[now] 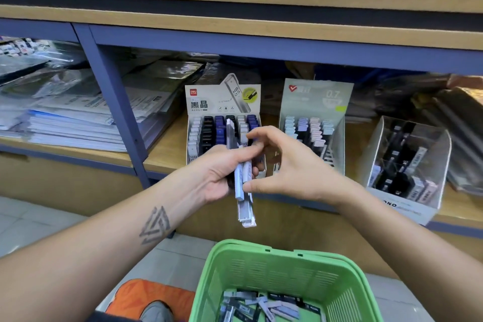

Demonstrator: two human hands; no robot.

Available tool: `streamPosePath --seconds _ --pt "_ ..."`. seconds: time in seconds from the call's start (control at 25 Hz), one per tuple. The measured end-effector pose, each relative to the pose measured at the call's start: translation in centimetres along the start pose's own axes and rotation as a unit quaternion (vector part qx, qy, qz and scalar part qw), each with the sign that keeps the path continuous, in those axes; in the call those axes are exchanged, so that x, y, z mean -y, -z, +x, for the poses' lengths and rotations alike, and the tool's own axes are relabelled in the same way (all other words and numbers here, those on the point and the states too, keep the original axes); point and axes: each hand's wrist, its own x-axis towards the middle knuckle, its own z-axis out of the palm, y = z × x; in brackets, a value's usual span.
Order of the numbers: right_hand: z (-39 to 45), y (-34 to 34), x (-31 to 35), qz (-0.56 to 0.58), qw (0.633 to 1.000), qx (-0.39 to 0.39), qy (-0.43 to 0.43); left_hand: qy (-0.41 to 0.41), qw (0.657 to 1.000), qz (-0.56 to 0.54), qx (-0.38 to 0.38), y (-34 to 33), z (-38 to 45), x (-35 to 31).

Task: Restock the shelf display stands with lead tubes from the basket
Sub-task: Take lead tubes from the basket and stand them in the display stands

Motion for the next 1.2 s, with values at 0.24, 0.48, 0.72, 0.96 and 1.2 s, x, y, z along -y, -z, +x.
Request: streamPosePath --seconds 0.24,0.48,0.72,0.96,1.2 --pt "-1.7 4.0 -1.5 0.027 0.995 -0.078 -0.065 0.003 0.997 0.033 0.068 -3.1 1.0 0.4" --pt "-5.0 7.9 -3.4 0.101 0.985 -0.088 -0.105 -0.002 0.987 0.084 0.136 -7.2 1.8 1.5" --pt "-8.2 11.4 -6.3 0.222 0.961 -0.128 -0.098 0.033 0.979 0.063 0.193 -10.9 2.8 3.2" --pt "-10.6 13.6 -8.5 0.177 0.969 -0.14 -0.104 0.066 0.971 0.063 0.222 -13.5 3.7 4.6" --pt "-12.3 15.5 -10.1 -0.119 0.988 -0.101 -0.007 0.074 0.971 0.065 0.216 -14.8 4.4 5.8"
